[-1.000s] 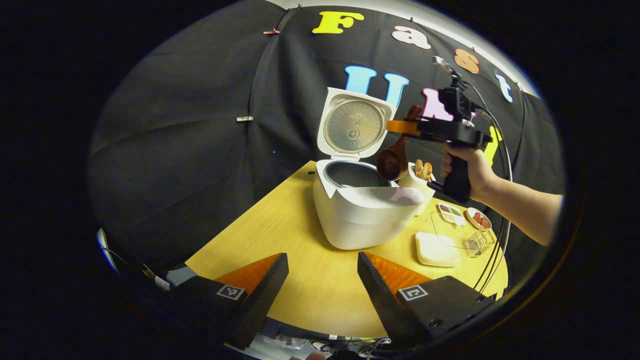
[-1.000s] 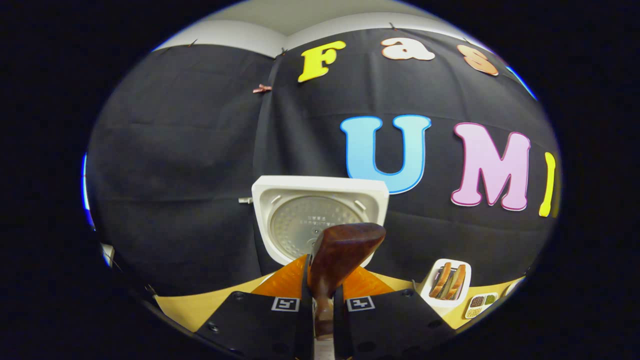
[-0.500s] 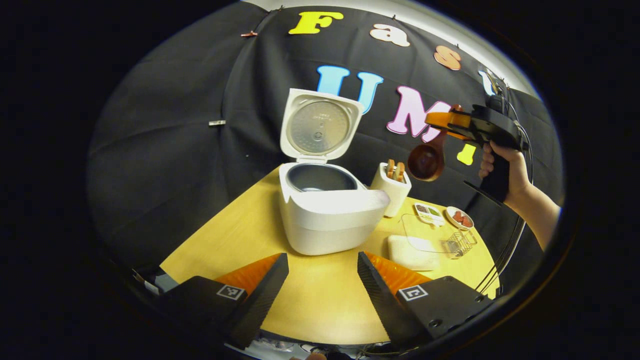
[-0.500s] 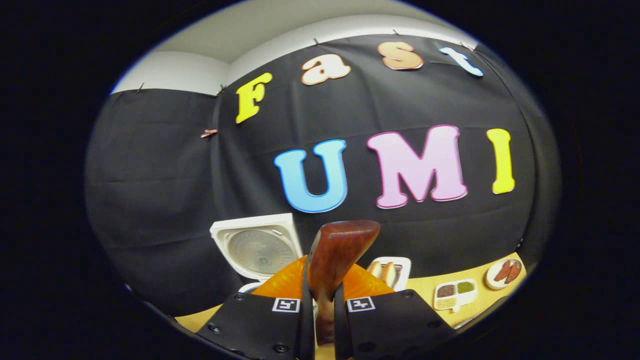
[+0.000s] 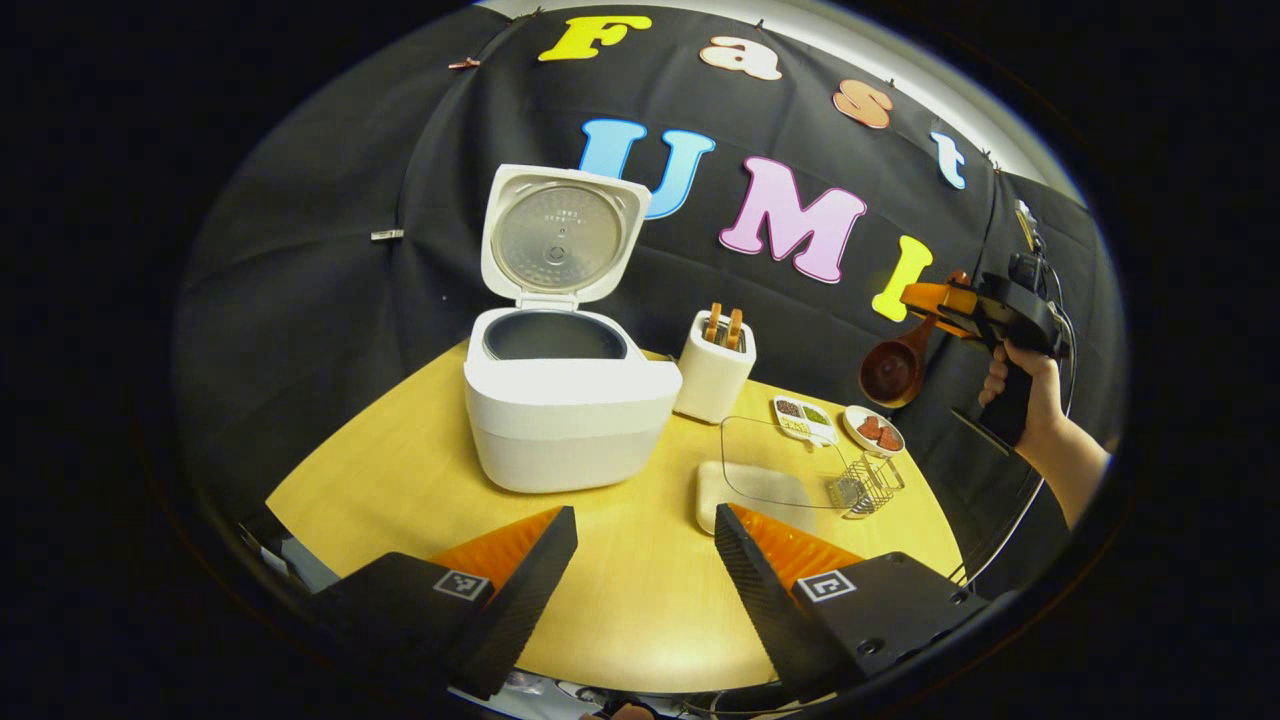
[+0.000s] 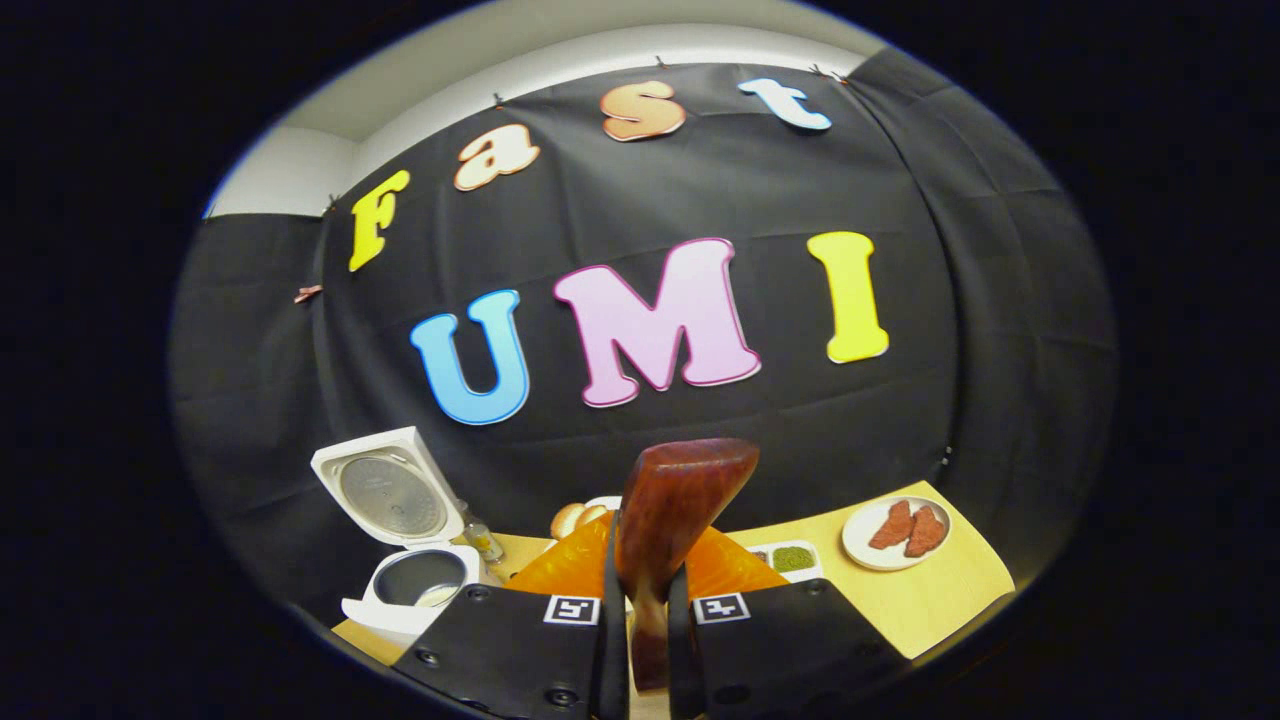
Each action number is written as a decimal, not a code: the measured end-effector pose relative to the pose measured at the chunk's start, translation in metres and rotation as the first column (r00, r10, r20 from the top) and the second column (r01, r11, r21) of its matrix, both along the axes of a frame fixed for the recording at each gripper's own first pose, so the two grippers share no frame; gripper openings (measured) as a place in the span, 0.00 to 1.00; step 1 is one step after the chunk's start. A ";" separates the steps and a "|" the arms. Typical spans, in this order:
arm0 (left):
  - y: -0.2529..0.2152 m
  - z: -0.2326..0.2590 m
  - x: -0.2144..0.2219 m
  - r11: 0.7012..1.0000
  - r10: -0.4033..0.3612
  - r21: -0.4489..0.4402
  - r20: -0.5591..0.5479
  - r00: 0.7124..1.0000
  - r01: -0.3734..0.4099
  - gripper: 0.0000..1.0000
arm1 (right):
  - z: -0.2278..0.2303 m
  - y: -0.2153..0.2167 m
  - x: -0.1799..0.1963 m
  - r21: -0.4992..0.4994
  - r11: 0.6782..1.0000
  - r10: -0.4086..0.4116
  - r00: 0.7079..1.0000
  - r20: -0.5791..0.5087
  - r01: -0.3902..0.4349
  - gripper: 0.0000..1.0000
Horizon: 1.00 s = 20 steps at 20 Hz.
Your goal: Close the left gripper, press the button to open the rice cooker; take a wooden spoon from the chopstick holder with the right hand, scoop a spoonful of rice and pour it into the rice cooker, then put the wooden spoon back into the chopstick holder.
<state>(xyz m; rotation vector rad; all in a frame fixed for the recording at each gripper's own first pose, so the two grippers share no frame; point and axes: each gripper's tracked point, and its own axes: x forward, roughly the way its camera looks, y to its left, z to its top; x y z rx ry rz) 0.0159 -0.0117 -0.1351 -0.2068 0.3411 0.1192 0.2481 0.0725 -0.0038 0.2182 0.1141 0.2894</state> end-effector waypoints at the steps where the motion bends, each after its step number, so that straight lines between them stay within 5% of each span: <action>1: -0.006 0.000 0.001 1.000 0.004 -0.003 -0.004 1.000 -0.004 0.96 | -0.004 -0.016 0.002 0.008 1.000 -0.018 1.000 -0.017 0.019 0.19; 10: -0.036 -0.003 -0.006 0.984 0.163 -0.071 -0.009 0.987 -0.163 0.96 | -0.086 -0.118 0.036 0.041 0.989 -0.135 0.977 -0.165 0.144 0.19; 20: -0.070 -0.016 -0.029 0.956 0.276 -0.092 -0.035 0.961 -0.278 0.96 | -0.179 -0.152 0.059 0.067 0.979 -0.165 0.939 -0.301 0.193 0.19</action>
